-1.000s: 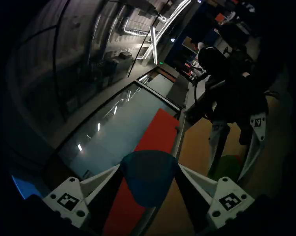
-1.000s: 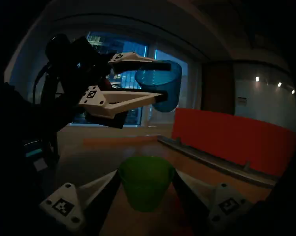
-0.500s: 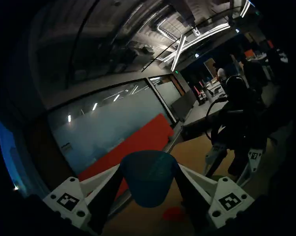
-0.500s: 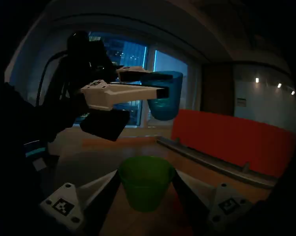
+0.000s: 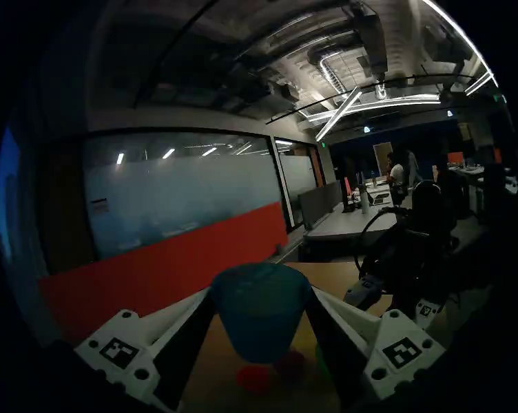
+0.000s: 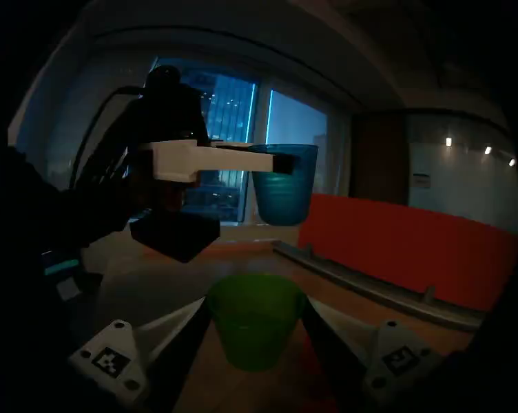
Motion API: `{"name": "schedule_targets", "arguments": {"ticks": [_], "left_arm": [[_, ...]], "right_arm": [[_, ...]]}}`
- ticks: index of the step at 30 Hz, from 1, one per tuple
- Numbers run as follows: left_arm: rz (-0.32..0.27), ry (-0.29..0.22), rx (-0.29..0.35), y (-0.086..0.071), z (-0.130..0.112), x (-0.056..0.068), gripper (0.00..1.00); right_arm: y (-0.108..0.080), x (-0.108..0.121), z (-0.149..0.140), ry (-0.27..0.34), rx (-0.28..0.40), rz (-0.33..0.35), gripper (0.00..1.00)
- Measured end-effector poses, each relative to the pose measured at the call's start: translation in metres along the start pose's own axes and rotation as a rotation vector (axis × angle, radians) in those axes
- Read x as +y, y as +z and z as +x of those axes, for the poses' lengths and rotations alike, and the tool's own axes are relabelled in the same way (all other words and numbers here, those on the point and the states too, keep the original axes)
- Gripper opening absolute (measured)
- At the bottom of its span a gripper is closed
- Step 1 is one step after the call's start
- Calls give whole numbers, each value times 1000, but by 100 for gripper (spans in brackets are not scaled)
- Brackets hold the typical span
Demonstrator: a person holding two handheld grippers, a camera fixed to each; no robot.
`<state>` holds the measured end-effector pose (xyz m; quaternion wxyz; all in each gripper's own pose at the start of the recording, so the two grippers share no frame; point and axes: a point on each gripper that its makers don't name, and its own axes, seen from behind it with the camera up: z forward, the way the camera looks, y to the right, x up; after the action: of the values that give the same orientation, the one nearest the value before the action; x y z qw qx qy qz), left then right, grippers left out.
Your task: Pour water
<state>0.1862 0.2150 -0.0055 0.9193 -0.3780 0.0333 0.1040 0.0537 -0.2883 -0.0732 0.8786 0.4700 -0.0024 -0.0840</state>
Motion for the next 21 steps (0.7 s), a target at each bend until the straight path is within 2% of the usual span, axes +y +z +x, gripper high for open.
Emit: {"name": "schedule_targets", "arguments": {"ticks": [11, 21], "left_arm": [[32, -41, -40, -2, -23, -13, 87], [78, -73, -99, -15, -71, -25, 87]], "right_arm": [[-2, 2, 1, 3, -3, -5, 100], [-5, 8, -3, 15, -17, -20, 100]]}}
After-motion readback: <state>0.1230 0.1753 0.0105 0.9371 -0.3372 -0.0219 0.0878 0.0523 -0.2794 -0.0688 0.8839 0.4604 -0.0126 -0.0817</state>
